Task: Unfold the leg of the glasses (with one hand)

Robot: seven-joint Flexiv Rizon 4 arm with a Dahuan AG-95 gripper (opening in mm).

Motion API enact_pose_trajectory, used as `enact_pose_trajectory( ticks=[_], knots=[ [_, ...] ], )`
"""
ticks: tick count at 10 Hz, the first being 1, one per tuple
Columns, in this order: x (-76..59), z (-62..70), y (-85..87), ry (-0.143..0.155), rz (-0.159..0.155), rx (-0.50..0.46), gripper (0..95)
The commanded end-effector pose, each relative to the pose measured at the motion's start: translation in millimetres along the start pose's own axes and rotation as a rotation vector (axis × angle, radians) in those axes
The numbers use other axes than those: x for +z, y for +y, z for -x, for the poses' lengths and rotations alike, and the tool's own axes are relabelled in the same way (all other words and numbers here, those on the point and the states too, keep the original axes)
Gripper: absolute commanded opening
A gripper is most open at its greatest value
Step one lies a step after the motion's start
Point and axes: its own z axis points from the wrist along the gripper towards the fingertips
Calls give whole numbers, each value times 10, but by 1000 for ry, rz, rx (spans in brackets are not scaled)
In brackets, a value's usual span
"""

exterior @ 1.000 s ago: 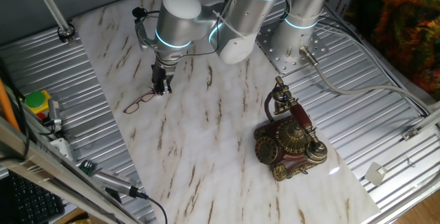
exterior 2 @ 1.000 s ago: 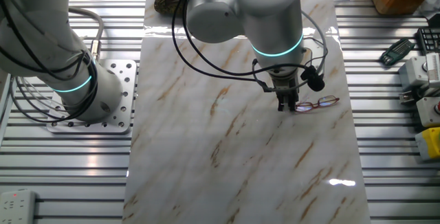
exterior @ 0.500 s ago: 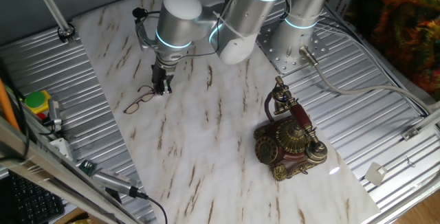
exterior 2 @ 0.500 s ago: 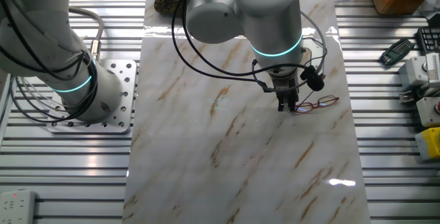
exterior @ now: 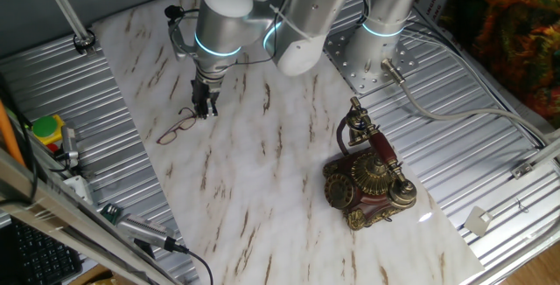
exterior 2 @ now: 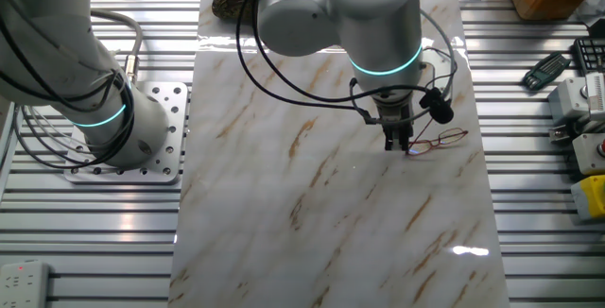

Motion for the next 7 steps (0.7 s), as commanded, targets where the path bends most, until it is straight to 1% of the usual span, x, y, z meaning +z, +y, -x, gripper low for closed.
enact_pose_trajectory(
  ticks=[1,4,7],
  knots=[
    [-42,13,4,6,0,-2,0],
    [-127,74,15,22,2,-2,0],
    [-227,155,36,46,6,-1,0]
  ],
)
